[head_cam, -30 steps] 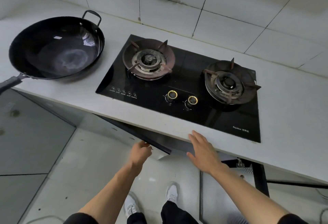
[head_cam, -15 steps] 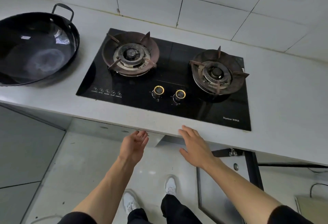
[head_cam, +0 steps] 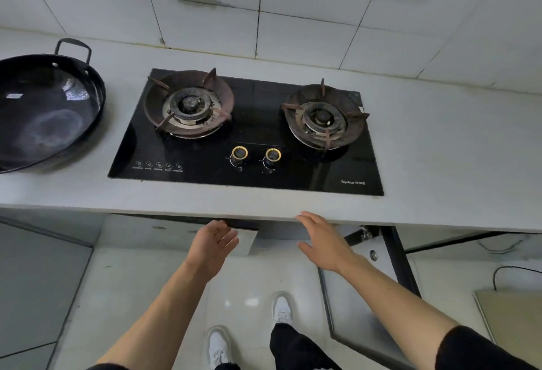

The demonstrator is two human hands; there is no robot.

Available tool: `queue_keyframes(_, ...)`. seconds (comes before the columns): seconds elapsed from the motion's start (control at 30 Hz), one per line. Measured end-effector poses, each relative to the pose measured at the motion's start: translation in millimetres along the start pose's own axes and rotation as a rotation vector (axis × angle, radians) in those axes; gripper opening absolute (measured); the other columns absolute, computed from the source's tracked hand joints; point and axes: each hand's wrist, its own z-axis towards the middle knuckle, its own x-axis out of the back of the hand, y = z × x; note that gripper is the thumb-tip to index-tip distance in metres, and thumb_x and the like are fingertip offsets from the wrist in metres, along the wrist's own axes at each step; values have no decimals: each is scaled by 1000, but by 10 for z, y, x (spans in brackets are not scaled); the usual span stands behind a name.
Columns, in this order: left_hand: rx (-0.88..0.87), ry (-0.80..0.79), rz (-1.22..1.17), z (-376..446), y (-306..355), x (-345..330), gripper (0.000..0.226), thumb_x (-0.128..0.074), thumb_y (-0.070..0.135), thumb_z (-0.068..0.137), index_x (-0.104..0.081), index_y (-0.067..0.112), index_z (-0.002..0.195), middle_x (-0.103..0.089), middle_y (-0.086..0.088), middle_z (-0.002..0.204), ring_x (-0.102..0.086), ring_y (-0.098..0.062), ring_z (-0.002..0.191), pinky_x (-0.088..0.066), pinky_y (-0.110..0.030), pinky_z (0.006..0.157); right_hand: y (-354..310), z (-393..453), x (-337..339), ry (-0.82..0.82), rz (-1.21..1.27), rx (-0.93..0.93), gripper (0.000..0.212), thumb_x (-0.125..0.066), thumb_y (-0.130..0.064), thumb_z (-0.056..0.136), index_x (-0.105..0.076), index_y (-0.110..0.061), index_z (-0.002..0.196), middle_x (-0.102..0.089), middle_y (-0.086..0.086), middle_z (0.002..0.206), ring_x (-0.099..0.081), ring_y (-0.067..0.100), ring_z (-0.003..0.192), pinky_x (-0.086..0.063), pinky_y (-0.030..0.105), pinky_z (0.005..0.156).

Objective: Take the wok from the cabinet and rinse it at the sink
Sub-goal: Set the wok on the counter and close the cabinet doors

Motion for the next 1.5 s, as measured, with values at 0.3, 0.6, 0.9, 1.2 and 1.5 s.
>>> queue_keyframes(0.3,-423,-259,1111,-283,41,-497,9,-45,8,82,-46,11,74,-43,-2,79,-40,-17,76,-34,-32,69,290,-997,-297,172,229,-360,48,-58,-30,95,-43,-13,137,-45,4,139,-43,22,129,-36,30,105)
queue_keyframes(0.6,-610,-312,1836,-225,-212,-1043,56,-47,14,89,-41,16,145,-43,-6,148,-39,-25,133,-40,-36,106,1042,-1553,-424,313,429,-649,60,-60,-29,94,-34,-15,146,-36,6,150,-40,22,134,-34,36,112)
queue_keyframes(0.9,-601,-129,2193,93,-217,-1257,61,-52,13,88,-33,18,145,-23,-3,157,-26,-27,139,-37,-39,108,1803,-1691,-608,219,406,-984,65,-55,-40,93,-33,-6,143,-43,14,139,-44,31,125,-43,42,100)
queue_keyframes(1.2,-622,-132,2215,155,-246,-1275,60,-57,11,85,-37,15,141,-30,-6,150,-34,-29,129,-45,-36,98,1780,-1645,-732,226,478,-947,46,-65,-34,88,-50,-5,120,-45,8,111,-54,23,94,-50,32,81)
queue_keyframes(1.5,-685,-202,2197,166,-154,-1010,66,-51,12,89,-26,21,149,-14,2,161,-18,-25,143,-38,-39,110,1518,-1513,-920,267,473,-924,4,-55,-6,87,-57,-3,85,-55,16,95,-52,18,65,-38,21,52)
